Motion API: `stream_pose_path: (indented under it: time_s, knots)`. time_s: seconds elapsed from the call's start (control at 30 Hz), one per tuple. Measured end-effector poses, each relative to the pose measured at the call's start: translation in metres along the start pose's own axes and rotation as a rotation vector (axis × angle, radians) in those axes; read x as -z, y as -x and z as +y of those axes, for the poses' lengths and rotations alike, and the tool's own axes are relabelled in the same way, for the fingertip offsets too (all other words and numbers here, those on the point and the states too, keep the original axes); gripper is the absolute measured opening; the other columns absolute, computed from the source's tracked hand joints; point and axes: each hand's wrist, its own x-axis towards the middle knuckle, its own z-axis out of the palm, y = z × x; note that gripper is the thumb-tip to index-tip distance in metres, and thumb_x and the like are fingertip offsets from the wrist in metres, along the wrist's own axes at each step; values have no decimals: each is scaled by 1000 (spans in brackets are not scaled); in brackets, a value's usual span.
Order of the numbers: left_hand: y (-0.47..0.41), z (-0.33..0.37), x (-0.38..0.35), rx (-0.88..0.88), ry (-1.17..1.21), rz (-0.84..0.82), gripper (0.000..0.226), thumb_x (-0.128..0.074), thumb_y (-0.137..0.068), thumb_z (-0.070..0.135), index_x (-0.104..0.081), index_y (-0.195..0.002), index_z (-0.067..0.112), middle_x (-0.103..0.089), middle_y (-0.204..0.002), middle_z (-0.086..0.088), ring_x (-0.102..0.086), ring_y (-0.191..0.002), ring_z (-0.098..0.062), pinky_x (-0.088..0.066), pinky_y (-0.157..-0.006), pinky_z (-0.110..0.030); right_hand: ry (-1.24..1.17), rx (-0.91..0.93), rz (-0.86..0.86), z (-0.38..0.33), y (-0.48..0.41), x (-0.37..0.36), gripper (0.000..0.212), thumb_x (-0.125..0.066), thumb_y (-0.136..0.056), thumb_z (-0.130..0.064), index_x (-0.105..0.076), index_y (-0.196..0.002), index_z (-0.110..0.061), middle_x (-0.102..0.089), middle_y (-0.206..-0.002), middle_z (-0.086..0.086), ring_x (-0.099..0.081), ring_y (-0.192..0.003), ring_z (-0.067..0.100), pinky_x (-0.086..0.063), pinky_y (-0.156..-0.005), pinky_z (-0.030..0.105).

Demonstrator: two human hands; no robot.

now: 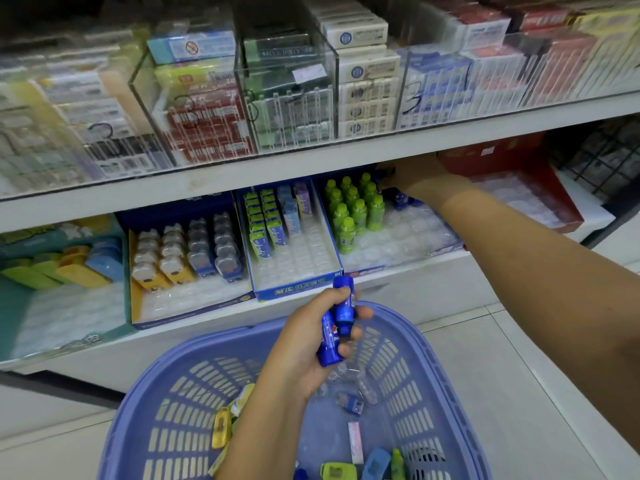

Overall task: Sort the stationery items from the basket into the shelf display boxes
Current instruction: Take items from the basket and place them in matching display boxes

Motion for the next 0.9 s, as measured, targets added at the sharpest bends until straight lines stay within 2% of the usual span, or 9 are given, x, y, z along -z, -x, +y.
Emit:
stream_pose_path:
  time_s: [0.13, 0.23, 0.33, 0.4, 0.43, 0.6, 0.73, 0.83, 0.9]
  knots:
    - [4, 3, -5, -95, 24, -15, 38, -64, -76, 30, -67, -107, 8, -71, -78, -3, -49, -44, -7, -34, -34, -15, 31, -36, 137, -5, 13, 1, 34, -61, -90, -21, -60, -120, -6, -57, -127, 15, -47, -121, 30, -37, -100, 36]
    - [6, 0, -4, -161, 12, -63, 50, -65, -72, 42, -68, -114, 16, -68, -77, 2, -45, -44, -5, -34, -35, -14, -282, -56, 271, -14, 53, 4, 10, -65, -86, -21, -66, -82, -12, -66, -82, 9, -60, -82, 21, -42, -65, 27]
    - [5, -5, -8, -193, 11, -74, 50, -66, -71, 44, -68, -111, 15, -67, -75, 2, -38, -40, -4, -32, -35, -14, -775, 82, -218, -32, 111, 6, 23, -73, -74, -41, -72, -89, -24, -70, -77, -9, -59, -68, 3, -45, -63, 20]
    - [4, -8, -13, -208, 22, -72, 37, -67, -71, 46, -74, -94, 19, -67, -74, 1, -36, -40, -4, -31, -35, -15, -856, 183, -482, -46, 136, 2, 34, -72, -72, -39, -72, -101, -23, -71, -84, -9, -59, -74, 4, -47, -67, 17]
    - [3, -8, -15, -212, 33, -71, 33, -67, -71, 46, -76, -88, 20, -67, -74, 0, -36, -40, -3, -31, -35, -15, -891, 203, -513, -50, 141, 0, 35, -72, -72, -35, -71, -104, -21, -71, -85, -8, -59, -76, 4, -47, -68, 17]
    - [4, -3, -17, -225, 21, -49, 42, -67, -72, 49, -69, -95, 14, -67, -71, 0, -38, -41, -4, -34, -36, -16, -1147, 162, -485, -50, 148, -9, 39, -69, -74, -9, -62, -112, -12, -70, -86, -2, -65, -75, 5, -49, -73, 15]
    - [0, -1, -21, -193, 16, 34, 42, -59, -82, 51, -69, -102, 16, -72, -77, -6, -39, -40, -4, -35, -36, -16, -1413, 77, -448, -55, 151, -27, 27, -66, -73, -7, -63, -101, -7, -71, -80, 1, -65, -69, 10, -51, -68, 18]
    - [-5, 3, -22, -79, 133, 72, 42, -53, -90, 47, -64, -96, 7, -70, -70, -8, -41, -37, -5, -34, -33, -15, -1695, -15, -210, -46, 143, -25, 32, -57, -85, -10, -59, -116, -12, -71, -94, 5, -69, -80, 18, -55, -64, 25]
    - [-6, 5, -20, -12, 288, 54, 31, -55, -92, 34, -61, -91, 3, -64, -68, -10, -45, -40, -9, -37, -34, -16, -1508, -133, 49, -33, 130, -19, 35, -50, -95, -13, -51, -129, -16, -65, -93, 4, -66, -73, 16, -51, -53, 20]
